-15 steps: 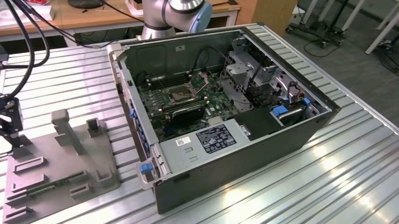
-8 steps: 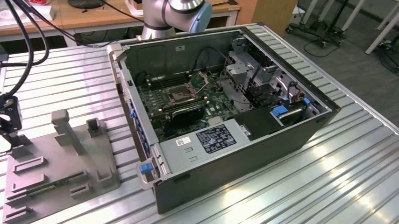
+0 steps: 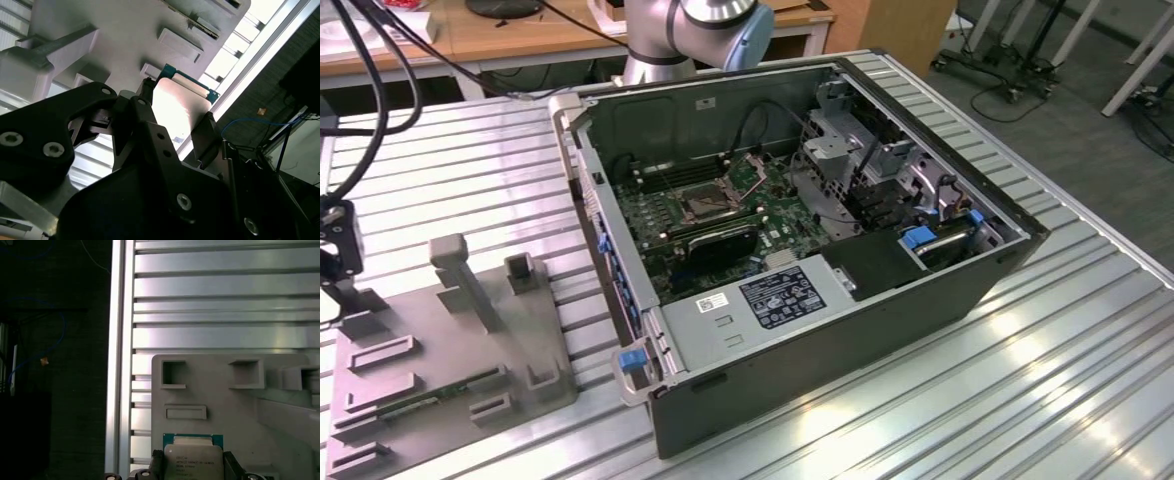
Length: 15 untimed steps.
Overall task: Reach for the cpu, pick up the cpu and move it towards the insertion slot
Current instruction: 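Pick up the cpu and move it towards the insertion slot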
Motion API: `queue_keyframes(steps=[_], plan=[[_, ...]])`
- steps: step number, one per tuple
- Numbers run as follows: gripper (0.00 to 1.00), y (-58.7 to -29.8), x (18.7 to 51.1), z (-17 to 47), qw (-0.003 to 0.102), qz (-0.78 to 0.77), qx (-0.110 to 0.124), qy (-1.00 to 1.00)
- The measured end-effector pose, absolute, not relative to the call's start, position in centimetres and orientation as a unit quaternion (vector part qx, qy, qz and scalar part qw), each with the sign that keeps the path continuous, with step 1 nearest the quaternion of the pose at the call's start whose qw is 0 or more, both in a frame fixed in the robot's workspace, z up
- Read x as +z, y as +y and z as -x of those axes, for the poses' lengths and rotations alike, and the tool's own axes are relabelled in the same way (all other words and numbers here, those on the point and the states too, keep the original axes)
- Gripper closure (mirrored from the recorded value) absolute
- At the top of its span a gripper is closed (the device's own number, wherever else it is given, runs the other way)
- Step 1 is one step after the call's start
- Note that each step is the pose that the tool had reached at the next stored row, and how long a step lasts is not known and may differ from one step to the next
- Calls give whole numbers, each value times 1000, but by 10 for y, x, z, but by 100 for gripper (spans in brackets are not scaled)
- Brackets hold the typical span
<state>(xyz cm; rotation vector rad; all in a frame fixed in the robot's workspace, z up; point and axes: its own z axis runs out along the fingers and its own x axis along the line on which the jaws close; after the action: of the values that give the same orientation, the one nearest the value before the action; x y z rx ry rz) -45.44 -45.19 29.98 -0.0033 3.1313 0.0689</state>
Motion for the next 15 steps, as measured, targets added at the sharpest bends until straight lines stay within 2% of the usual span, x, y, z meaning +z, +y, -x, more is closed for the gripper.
queue_keyframes(steps=[15], plan=[[45, -452, 310, 454, 5, 1, 22, 1000]])
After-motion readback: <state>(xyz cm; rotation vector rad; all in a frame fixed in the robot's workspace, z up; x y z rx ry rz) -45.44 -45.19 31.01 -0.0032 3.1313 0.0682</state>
